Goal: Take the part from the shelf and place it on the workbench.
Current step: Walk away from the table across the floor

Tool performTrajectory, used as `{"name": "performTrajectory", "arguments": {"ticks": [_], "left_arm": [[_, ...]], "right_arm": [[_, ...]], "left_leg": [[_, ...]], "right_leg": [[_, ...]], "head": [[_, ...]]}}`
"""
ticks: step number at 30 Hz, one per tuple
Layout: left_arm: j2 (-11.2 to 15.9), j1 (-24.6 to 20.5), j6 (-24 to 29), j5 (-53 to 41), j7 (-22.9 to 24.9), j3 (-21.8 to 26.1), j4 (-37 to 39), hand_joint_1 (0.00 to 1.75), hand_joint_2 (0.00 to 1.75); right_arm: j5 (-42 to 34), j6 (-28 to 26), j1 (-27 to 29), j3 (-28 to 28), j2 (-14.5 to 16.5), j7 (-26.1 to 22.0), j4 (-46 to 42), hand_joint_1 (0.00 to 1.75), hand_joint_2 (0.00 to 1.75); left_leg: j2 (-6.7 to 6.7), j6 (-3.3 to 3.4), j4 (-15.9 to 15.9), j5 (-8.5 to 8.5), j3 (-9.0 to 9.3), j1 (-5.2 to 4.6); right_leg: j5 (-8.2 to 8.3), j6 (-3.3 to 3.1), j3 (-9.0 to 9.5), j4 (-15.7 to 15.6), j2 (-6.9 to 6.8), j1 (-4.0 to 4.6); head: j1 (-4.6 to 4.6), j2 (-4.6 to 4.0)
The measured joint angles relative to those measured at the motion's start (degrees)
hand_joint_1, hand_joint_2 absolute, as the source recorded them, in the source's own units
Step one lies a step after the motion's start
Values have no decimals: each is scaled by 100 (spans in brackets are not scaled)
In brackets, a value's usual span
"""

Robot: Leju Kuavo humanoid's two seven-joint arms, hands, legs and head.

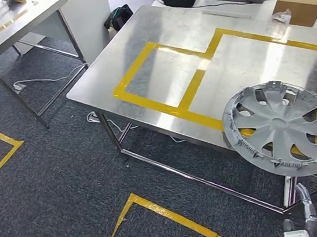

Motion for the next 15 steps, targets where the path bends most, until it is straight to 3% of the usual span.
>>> {"name": "performTrajectory", "arguments": {"ticks": [1, 2, 3, 5, 7, 9, 10, 12, 13, 15], "left_arm": [[14, 9, 1, 26, -19, -1, -37, 0, 0], [33, 23, 3, 43, -31, -1, -67, 0, 0], [54, 37, 4, 58, -45, -2, -92, 0, 0], [90, 49, 9, 83, -72, -2, -136, 0, 0], [112, 49, 12, 101, -87, 0, -175, 0, 0], [130, 69, 13, 112, -93, -1, -198, 0, 0], [139, 81, 13, 117, -98, -2, -205, 0, 0], [160, 78, 13, 159, -123, -4, -220, 0, 0], [168, 63, 13, 194, -147, -6, -226, 0, 0], [174, 29, 13, 283, -194, -14, -230, 0, 0]], "right_arm": [[2, 394, -107, -316, 227, -95, 215, 0, 0], [22, 738, -234, -645, 449, -177, 435, 0, 0], [49, 1006, -361, -977, 657, -248, 654, 0, 0], [98, 1281, -548, -1557, 981, -348, 1024, 0, 0], [120, 1343, -660, -1955, 1187, -395, 1266, 0, 0], [124, 1365, -759, -2212, 1337, -391, 1439, 0, 0], [103, 1386, -799, -2296, 1393, -353, 1505, 0, 0], [-37, 1484, -857, -2426, 1482, -187, 1648, 0, 0], [-133, 1553, -890, -2493, 1515, -84, 1761, 0, 0], [-259, 1695, -979, -2664, 1569, 70, 2105, 0, 0]], "left_leg": [[28, -29, 190, -21, 6, 28], [56, -55, 156, 65, 118, 55], [100, -79, -98, 207, 331, 77], [311, -114, -901, 460, 868, 84], [470, -81, -1388, 525, 1144, 53], [414, 5, -1462, 507, 1129, 31], [365, 49, -1471, 511, 1109, 32], [268, 157, -1490, 547, 1068, 36], [214, 202, -1492, 570, 1041, 27], [80, 264, -1490, 628, 978, -11]], "right_leg": [[28, 12, -63, 21, -85, -2], [47, 29, -118, 41, -165, -6], [58, 47, -160, 61, -241, -12], [69, 97, -241, 114, -388, -15], [76, 158, -291, 175, -523, 2], [86, 217, -300, 205, -613, 1], [50, 249, -322, 235, -546, -15], [-214, 293, -464, 558, -232, -44], [-426, 300, -606, 905, -56, -49], [-780, 275, -908, 1685, 71, -44]], "head": [[1, 1], [-1, 1], [0, 0], [-8, -1], [-7, 0], [-1, 1], [2, 1], [7, 0], [11, -1], [13, -1]]}}
